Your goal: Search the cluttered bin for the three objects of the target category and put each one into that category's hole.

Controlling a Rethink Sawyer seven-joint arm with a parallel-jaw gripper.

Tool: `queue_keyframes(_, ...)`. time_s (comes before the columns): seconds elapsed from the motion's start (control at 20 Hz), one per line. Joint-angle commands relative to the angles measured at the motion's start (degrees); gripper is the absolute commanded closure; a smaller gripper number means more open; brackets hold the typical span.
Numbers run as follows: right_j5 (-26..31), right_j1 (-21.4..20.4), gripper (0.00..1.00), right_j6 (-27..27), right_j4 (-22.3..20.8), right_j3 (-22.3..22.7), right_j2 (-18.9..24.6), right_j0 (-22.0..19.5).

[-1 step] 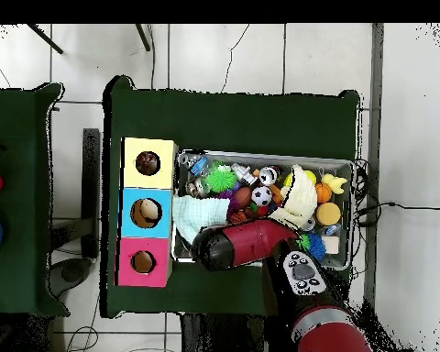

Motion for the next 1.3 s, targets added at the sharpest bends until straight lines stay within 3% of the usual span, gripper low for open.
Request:
queue_keyframes(0.05, -5.5, 9.5, 0.00, 2.8, -2.1, -7.7, 1.0, 0.1)
queue_keyframes(0.4, -2.9, 9.4, 0.00, 0.1, -1.7, -7.9, 2.2, -1.5)
queue_keyframes(0.45, -2.7, 9.3, 1.00, 1.4, -1.1, -7.7, 1.5, -1.1)
queue_keyframes(1.1, 2.8, 1.5, 1.00, -0.4, 1.3, -4.1, 3.1, -1.5)
queue_keyframes(1.3, 7.9, -4.7, 1.00, -2.9, 4.0, -1.1, 4.9, -3.7)
